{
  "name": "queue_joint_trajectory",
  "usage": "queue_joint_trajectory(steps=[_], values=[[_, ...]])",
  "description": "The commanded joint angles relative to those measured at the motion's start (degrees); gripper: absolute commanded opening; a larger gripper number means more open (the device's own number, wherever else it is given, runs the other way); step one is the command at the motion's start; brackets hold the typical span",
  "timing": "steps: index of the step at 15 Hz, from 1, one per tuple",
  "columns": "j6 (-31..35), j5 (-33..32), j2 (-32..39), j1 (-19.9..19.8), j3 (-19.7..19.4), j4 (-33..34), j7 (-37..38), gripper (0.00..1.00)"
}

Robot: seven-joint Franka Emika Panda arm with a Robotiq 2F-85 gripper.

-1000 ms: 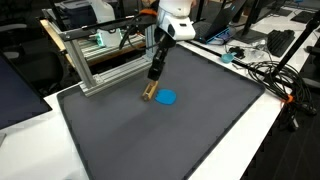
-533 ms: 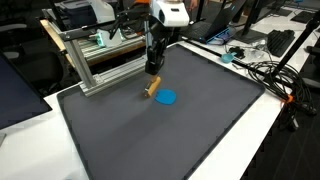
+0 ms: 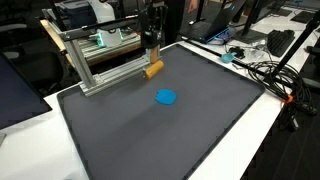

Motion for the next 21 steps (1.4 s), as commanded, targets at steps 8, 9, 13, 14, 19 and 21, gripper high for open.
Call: queue_joint_trajectory(steps=[8, 9, 13, 14, 19, 21], values=[[-1.8, -3.1, -23.0, 3.1, 0.7, -18.7, 16.1, 0.22], [-2.6, -3.1, -24.0, 2.9, 0.7, -19.7, 17.2, 0.22], [-1.8, -2.0, -20.4, 3.5, -0.1, -17.5, 14.9, 0.47], [-1.7, -2.0, -20.0, 3.5, -0.1, -17.5, 14.9, 0.47], [-1.7, -2.0, -19.7, 3.5, -0.1, -17.4, 14.9, 0.22], [-1.8, -1.6, -19.7, 3.6, -0.3, -17.7, 14.5, 0.22]])
